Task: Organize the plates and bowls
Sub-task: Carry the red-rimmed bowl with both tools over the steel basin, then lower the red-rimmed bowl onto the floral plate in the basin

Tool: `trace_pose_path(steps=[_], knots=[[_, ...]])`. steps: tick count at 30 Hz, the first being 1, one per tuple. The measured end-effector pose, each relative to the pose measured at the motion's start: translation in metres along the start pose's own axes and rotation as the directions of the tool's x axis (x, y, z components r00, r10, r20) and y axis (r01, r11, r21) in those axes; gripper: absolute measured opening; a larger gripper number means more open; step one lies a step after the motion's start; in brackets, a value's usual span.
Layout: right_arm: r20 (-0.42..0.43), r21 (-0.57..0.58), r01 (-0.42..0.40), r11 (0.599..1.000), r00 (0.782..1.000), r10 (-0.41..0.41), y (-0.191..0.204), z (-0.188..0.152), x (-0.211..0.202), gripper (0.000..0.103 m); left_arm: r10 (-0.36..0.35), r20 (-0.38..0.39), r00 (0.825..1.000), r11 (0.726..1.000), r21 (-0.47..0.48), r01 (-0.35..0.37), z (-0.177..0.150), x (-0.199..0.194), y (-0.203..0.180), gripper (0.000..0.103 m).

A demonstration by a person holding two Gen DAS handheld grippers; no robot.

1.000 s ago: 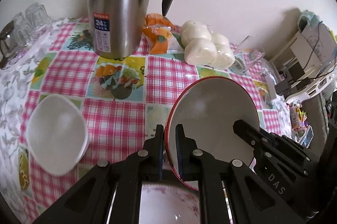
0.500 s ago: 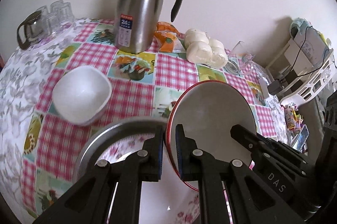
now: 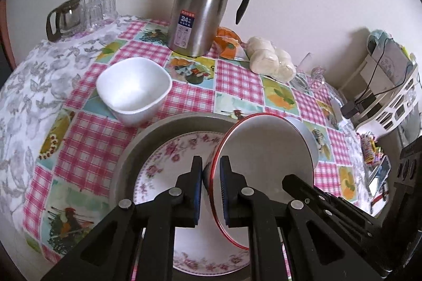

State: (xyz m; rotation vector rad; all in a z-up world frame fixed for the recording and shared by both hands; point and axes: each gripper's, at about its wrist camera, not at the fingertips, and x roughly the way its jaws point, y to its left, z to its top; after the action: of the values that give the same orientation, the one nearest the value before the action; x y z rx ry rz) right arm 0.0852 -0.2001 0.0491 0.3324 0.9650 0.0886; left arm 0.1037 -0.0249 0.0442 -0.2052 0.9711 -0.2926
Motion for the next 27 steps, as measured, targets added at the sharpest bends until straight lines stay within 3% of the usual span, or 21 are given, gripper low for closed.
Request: trace_pose_path(steps=[7,13,27], knots=[[0.015,0.040,-0.023,0.999,1.000,0.023,-0.001,-0.013,0.002,0.010,-0.015,-0.010,1.000,1.000,-0.005,0.015,-0.008,0.002,0.009,0.011],[0.020,0.040,0.003,0.999,1.000,-0.004,0.001,-0.017,0.004,0.011,-0.017,-0.020,1.000,1.000,0.000,0.017,-0.012,0.004,0.009,0.011],[-0.010,0.015,-0.003,1.000,1.000,0.004,0.014,-0.023,0.015,0.011,-0.045,-0.053,0.998,0.996,-0.075,0.041,-0.010,0.010,0.036,0.012]])
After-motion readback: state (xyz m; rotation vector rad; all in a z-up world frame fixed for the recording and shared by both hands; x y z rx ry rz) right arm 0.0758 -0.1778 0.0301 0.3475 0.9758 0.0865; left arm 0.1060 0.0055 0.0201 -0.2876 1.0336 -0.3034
